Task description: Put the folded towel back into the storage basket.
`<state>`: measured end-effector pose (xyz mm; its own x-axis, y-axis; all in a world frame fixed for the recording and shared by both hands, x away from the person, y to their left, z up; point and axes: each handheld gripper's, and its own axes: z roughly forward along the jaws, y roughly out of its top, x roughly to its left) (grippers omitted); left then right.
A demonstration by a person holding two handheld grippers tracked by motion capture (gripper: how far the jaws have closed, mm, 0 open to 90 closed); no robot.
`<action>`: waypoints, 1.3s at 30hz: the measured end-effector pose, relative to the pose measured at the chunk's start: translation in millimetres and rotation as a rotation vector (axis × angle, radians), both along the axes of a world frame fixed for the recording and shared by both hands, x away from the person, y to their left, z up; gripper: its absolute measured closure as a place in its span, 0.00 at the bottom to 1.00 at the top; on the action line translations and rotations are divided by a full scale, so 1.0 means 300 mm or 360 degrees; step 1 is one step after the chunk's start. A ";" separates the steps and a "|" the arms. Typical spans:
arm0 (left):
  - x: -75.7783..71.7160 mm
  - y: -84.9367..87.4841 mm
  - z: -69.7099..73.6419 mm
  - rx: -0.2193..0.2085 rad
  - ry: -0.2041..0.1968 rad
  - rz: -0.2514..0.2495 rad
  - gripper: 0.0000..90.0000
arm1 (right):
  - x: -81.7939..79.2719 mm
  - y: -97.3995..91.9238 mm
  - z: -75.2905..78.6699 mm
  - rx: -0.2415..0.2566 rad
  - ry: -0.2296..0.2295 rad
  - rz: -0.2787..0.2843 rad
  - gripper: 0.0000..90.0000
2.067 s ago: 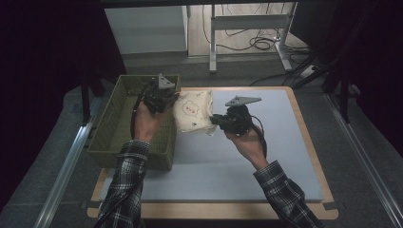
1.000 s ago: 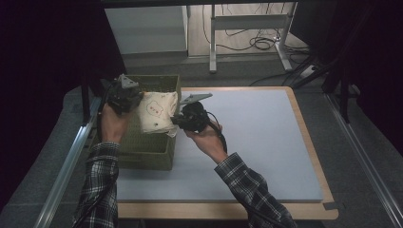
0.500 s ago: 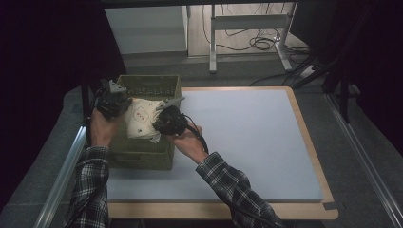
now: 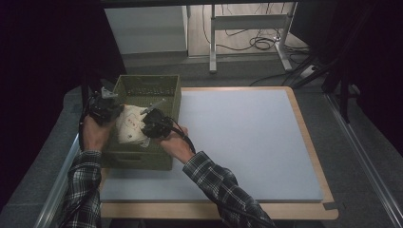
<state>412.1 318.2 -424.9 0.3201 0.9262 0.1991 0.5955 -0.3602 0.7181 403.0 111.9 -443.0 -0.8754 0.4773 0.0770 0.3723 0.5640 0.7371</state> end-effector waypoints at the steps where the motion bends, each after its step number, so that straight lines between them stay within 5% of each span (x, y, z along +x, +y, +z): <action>1: 0.004 -0.002 -0.004 0.0009 0.0006 -0.0004 0.92 | 0.000 0.004 0.000 -0.0017 -0.0006 0.0000 0.91; 18: 0.099 -0.079 -0.046 0.0141 0.0109 -0.0062 0.92 | 0.016 0.014 -0.005 -0.0121 -0.0038 -0.0020 0.89; 23: 0.118 -0.072 -0.069 0.0154 0.0184 -0.0060 0.90 | 0.018 0.017 -0.004 -0.0130 -0.0093 -0.0021 0.78; 31: 0.142 -0.085 -0.098 0.0184 0.0233 -0.0015 0.65 | 0.037 -0.010 0.011 -0.0079 -0.0116 -0.0053 0.72; 39: 0.120 -0.078 -0.070 0.0069 0.0185 0.0025 0.48 | 0.047 -0.063 0.030 -0.0007 -0.0115 -0.0056 0.65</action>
